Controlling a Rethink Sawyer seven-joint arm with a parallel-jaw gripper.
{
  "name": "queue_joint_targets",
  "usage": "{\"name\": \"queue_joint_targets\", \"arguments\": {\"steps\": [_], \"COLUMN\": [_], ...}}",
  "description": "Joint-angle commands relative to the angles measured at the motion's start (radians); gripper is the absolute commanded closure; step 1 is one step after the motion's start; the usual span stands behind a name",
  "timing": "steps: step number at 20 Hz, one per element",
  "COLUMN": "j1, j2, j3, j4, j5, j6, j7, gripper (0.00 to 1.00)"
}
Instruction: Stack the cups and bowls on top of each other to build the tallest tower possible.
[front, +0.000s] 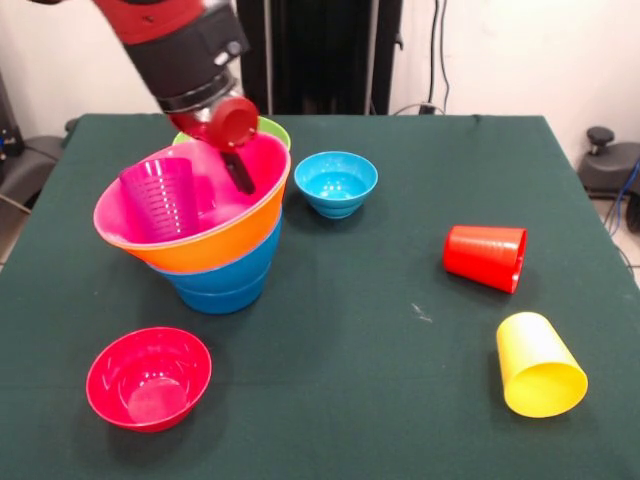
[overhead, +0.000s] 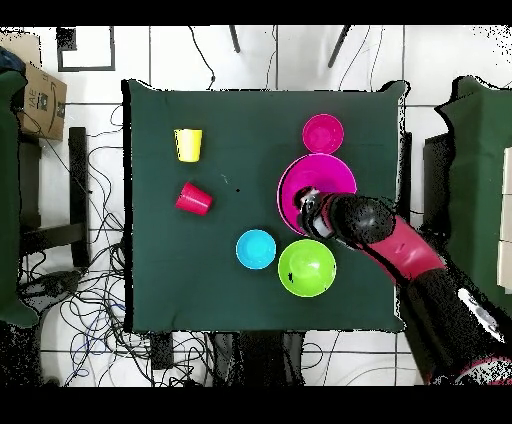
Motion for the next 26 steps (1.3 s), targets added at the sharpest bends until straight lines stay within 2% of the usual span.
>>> {"name": "queue_joint_targets", "arguments": {"steps": [1, 5, 10, 15, 26], "j1": [0.078, 0.093, 0.143, 0.117, 0.125], "j2": [0.073, 0.082, 0.044, 0.059, 0.084], "j3": [-0.051, -0.04, -0.028, -0.029, -0.044], "j4": [0.053, 0.062, 0.088, 0.092, 0.081], "j5": [0.045, 0.067, 0.138, 0.131, 0.133], "j6": [-0.109, -0.147, -0.163, -0.162, -0.196], "j7": [0.214, 0.237, 0.306, 0.252, 0.246], "gripper": [1.0, 1.0, 1.0, 1.0, 1.0]}}
